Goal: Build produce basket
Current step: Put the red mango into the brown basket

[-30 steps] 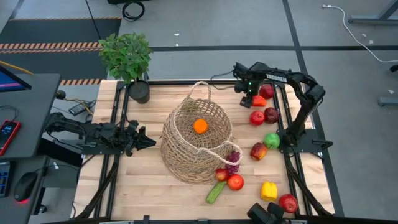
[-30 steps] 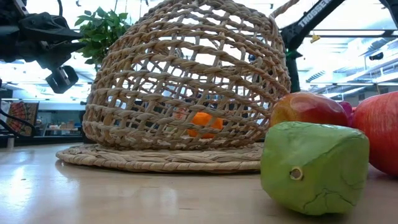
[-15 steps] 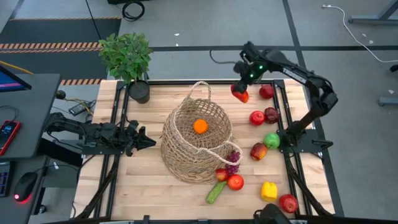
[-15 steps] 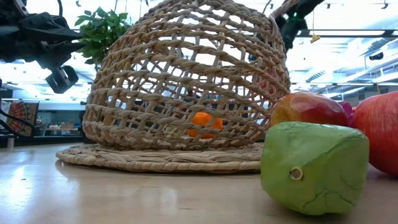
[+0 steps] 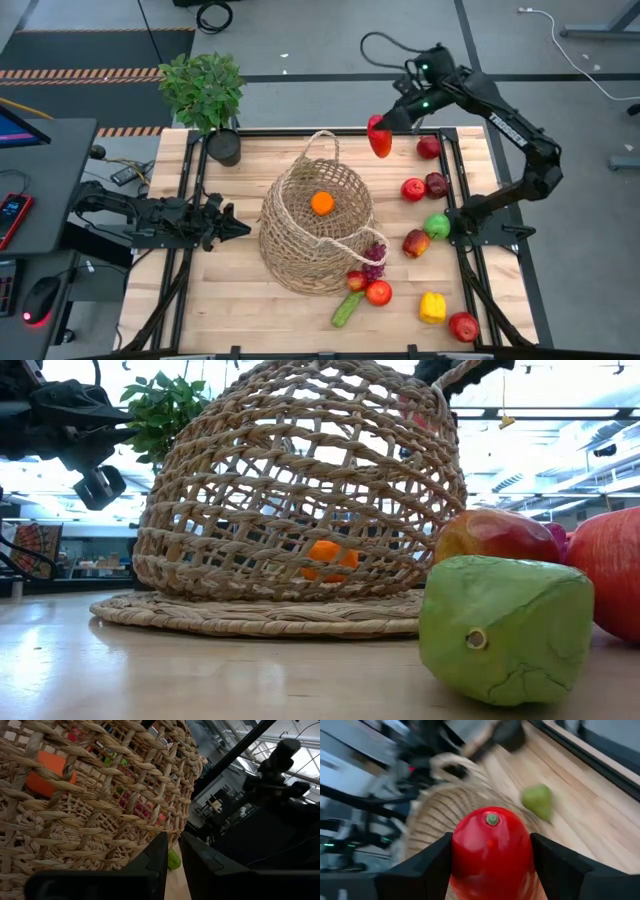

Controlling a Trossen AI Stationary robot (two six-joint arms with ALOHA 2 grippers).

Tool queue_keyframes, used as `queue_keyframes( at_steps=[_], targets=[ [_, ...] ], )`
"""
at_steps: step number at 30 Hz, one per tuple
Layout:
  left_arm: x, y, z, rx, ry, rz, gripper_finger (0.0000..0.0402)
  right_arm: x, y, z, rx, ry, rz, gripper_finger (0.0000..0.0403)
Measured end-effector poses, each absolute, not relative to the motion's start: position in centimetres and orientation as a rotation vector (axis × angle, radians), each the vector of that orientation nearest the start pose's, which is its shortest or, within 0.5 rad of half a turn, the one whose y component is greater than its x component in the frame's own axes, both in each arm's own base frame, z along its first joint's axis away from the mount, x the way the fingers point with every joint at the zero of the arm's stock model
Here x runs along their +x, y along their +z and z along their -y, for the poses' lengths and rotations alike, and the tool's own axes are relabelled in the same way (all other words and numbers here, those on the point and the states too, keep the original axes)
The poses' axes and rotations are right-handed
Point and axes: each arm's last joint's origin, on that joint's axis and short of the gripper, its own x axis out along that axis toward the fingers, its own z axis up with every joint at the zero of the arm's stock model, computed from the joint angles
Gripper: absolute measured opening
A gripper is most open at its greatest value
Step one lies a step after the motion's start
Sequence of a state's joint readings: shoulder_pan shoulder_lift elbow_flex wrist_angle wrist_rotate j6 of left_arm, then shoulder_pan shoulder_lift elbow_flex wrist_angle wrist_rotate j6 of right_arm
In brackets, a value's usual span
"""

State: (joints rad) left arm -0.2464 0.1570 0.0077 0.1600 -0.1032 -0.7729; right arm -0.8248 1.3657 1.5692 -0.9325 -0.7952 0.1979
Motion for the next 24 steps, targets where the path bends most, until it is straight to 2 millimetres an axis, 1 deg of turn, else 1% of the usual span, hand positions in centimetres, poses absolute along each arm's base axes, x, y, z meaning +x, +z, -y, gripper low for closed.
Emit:
queue_keyframes(
  at_steps=[5,11,19,24],
  targets=[
    [10.4,16.9,2.3,-0.774,-0.14,-0.045,0.0062,18.8,43.5,16.4,0.678,0.012,-0.37,0.0254],
    [10.4,16.9,2.3,-0.773,-0.14,-0.045,0.0059,19.4,45.8,14.9,0.576,0.162,-0.237,0.0254],
    [10.4,16.9,2.3,-0.774,-0.141,-0.045,0.0057,20.6,48.0,13.1,0.495,0.319,-0.116,0.0254],
    [10.4,16.9,2.3,-0.774,-0.14,-0.045,0.0061,21.0,49.2,12.4,0.452,0.367,-0.032,0.0254]
  ],
)
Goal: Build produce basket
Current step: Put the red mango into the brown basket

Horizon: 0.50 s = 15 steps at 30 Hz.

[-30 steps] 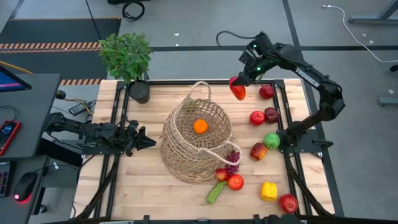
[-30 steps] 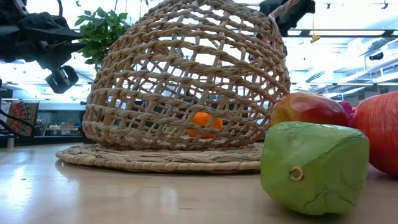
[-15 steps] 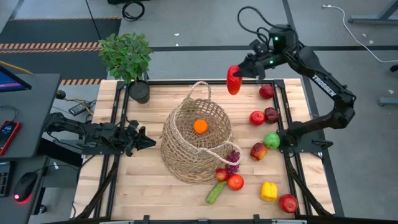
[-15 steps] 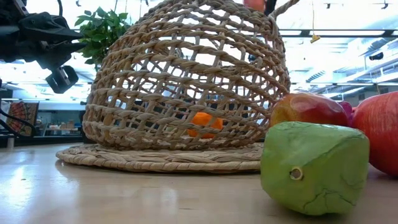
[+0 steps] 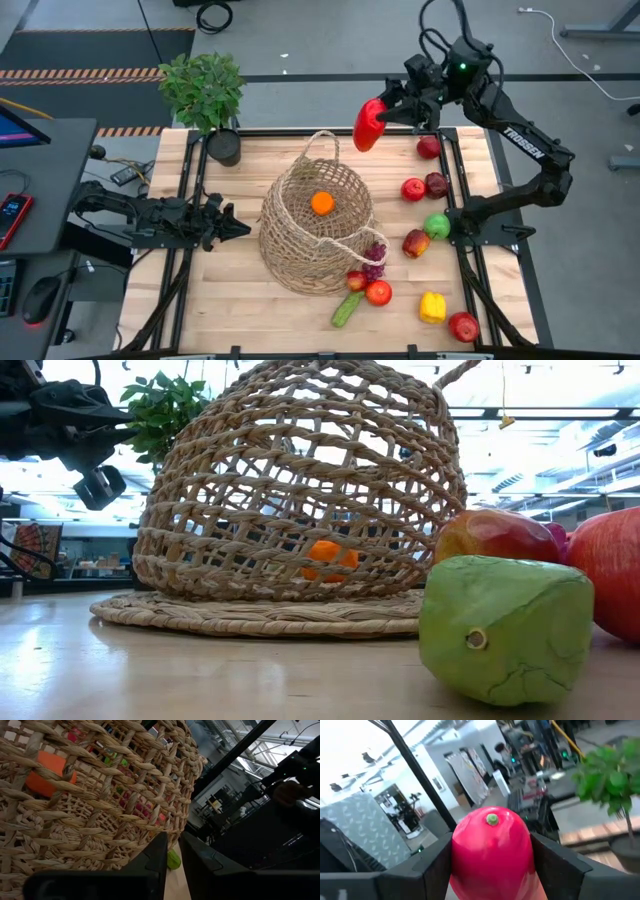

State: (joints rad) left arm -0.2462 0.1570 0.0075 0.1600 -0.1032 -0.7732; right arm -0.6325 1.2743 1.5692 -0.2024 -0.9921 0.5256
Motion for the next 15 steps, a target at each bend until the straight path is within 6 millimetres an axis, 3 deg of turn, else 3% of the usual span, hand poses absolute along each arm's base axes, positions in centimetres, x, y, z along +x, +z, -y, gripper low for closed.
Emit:
queue_keyframes(
  at_steps=[15],
  targets=[
    [10.4,16.9,2.3,-0.774,-0.14,-0.045,0.0063,21.9,49.6,11.1,0.45,0.409,-0.013,0.0254]
  ],
)
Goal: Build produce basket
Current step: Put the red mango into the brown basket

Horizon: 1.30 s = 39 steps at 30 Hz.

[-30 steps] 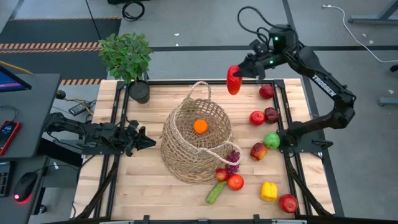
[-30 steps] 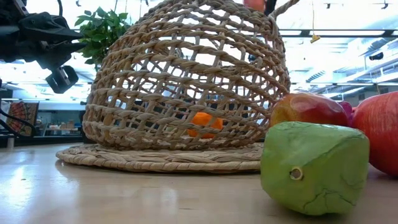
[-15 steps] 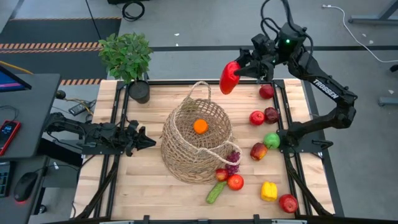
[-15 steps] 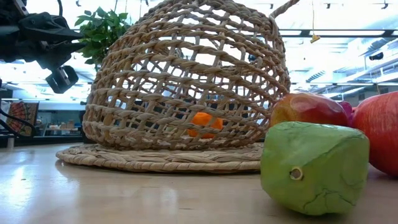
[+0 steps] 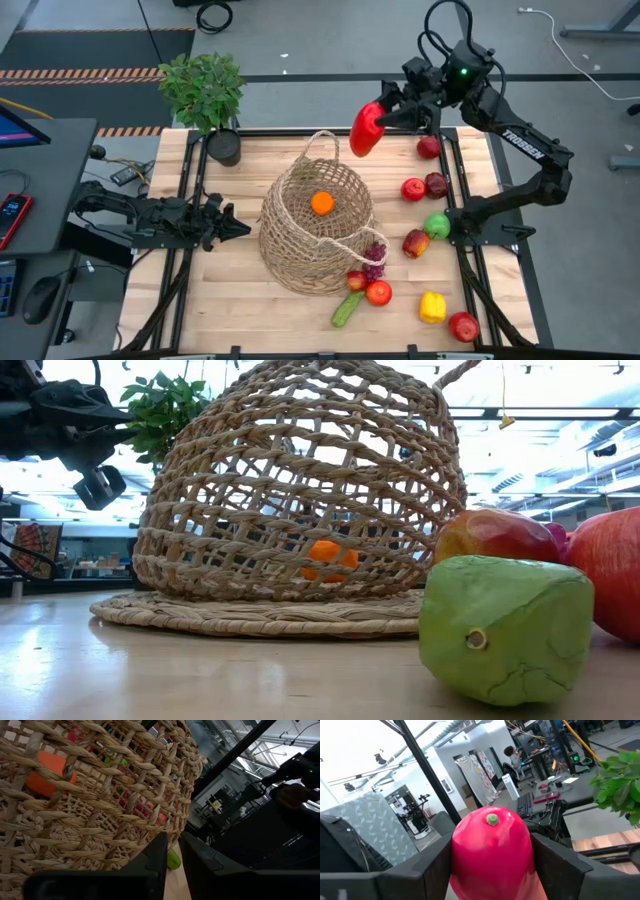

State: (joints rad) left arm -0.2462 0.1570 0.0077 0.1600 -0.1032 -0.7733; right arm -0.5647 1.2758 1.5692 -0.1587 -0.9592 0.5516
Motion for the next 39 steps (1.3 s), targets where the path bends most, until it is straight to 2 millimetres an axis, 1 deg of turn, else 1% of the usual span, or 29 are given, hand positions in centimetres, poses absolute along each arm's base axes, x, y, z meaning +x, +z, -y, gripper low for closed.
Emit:
queue_keyframes(
  at_steps=[10,16,23,27,32,39],
  targets=[
    [10.4,16.9,2.3,-0.774,-0.14,-0.045,0.0058,22.4,49.4,10.1,0.433,0.45,-0.029,0.0254],
    [10.4,16.9,2.3,-0.773,-0.14,-0.046,0.0063,23.4,48.9,9.6,0.446,0.484,-0.059,0.0254],
    [10.4,16.9,2.3,-0.773,-0.14,-0.046,0.0058,24.2,48.5,9.7,0.442,0.494,-0.068,0.0254],
    [10.4,16.9,2.3,-0.773,-0.14,-0.046,0.006,24.7,48.2,9.7,0.475,0.474,-0.078,0.0254],
    [10.4,16.9,2.3,-0.774,-0.14,-0.045,0.0062,26.3,47.4,9.4,0.475,0.411,-0.083,0.0254],
    [10.4,16.9,2.3,-0.773,-0.14,-0.046,0.0058,30.0,45.0,8.2,0.517,0.449,-0.168,0.0254]
  ],
)
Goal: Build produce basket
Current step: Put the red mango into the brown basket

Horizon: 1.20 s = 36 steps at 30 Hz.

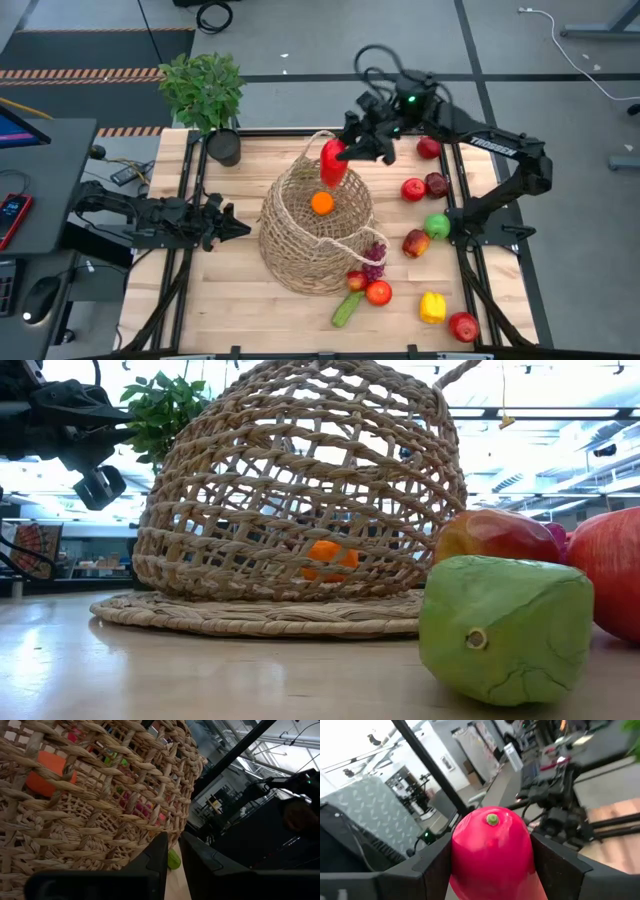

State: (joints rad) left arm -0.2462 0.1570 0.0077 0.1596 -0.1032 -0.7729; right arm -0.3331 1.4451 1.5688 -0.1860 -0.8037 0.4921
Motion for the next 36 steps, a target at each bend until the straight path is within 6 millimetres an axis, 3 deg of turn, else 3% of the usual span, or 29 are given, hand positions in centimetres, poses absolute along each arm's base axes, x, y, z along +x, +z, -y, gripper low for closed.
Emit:
queue_keyframes(
  at_steps=[5,11,17,26,36],
  targets=[
    [10.4,16.9,2.3,-0.774,-0.14,-0.046,0.0063,31.9,43.6,7.4,0.531,0.449,-0.208,0.0254],
    [10.4,16.9,2.3,-0.773,-0.14,-0.046,0.0058,32.7,42.9,6.1,0.469,0.41,-0.221,0.0254],
    [10.4,16.9,2.3,-0.774,-0.14,-0.045,0.0056,32.1,41.8,4.6,0.313,0.276,-0.334,0.0254],
    [10.4,16.9,2.3,-0.773,-0.14,-0.045,0.0059,31.7,38.2,3.1,0.032,0.104,-0.667,0.0254],
    [10.4,16.8,2.3,-0.773,-0.14,-0.047,0.0061,31.9,36.6,2.7,-0.09,0.157,-0.789,0.0254]
  ],
)
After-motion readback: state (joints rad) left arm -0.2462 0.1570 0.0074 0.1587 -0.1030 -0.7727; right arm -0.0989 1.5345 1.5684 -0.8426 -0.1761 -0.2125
